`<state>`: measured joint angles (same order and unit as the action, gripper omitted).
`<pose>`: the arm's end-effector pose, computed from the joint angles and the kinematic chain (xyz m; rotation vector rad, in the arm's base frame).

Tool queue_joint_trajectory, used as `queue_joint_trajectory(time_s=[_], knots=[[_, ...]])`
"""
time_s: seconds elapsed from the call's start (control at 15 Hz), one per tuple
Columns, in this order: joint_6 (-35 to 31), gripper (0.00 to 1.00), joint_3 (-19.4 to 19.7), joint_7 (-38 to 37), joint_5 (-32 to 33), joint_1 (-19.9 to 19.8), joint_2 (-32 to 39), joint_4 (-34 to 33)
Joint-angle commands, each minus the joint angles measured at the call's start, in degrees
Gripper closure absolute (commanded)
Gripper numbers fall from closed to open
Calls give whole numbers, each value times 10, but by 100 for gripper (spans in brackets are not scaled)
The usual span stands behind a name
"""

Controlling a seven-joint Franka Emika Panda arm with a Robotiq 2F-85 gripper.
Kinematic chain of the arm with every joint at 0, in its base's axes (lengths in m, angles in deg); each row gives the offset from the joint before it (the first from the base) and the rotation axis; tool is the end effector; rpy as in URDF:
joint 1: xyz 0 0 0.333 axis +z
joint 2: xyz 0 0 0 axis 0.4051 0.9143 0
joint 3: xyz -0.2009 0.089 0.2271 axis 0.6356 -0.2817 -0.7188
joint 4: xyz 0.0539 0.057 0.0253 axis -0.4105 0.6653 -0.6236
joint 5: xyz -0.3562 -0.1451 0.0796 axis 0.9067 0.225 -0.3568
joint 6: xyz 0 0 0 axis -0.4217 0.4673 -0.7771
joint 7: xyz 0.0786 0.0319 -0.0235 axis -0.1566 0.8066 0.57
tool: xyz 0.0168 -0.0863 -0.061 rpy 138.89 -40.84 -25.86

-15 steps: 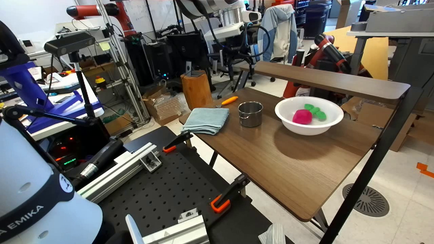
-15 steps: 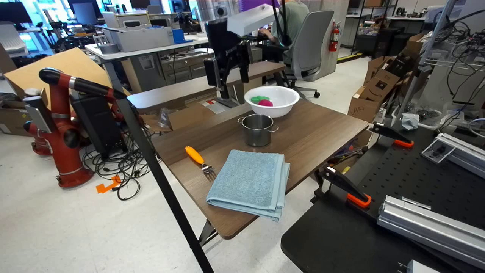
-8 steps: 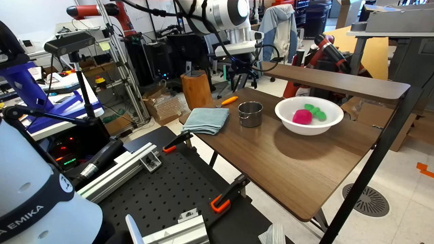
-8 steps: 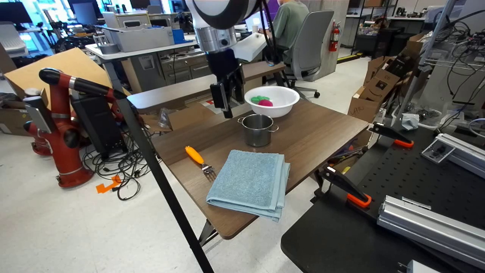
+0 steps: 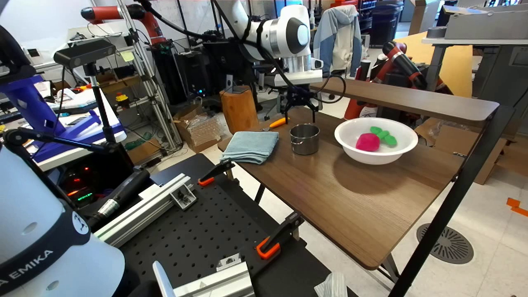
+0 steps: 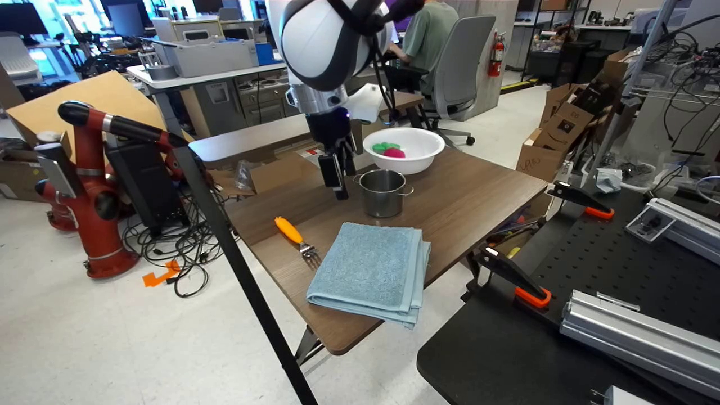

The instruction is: Move the silver pot to the right

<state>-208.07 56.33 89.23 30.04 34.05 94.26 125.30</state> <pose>0.6693 0.1899 0.1393 2.8196 1.1174 -0.2019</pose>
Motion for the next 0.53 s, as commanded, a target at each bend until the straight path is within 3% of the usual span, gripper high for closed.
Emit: queue_joint_trajectory(time_s=[0.0, 0.47], knots=[[28, 0, -9, 52, -11, -10, 36, -44], [23, 0, -5, 85, -5, -22, 48, -38]])
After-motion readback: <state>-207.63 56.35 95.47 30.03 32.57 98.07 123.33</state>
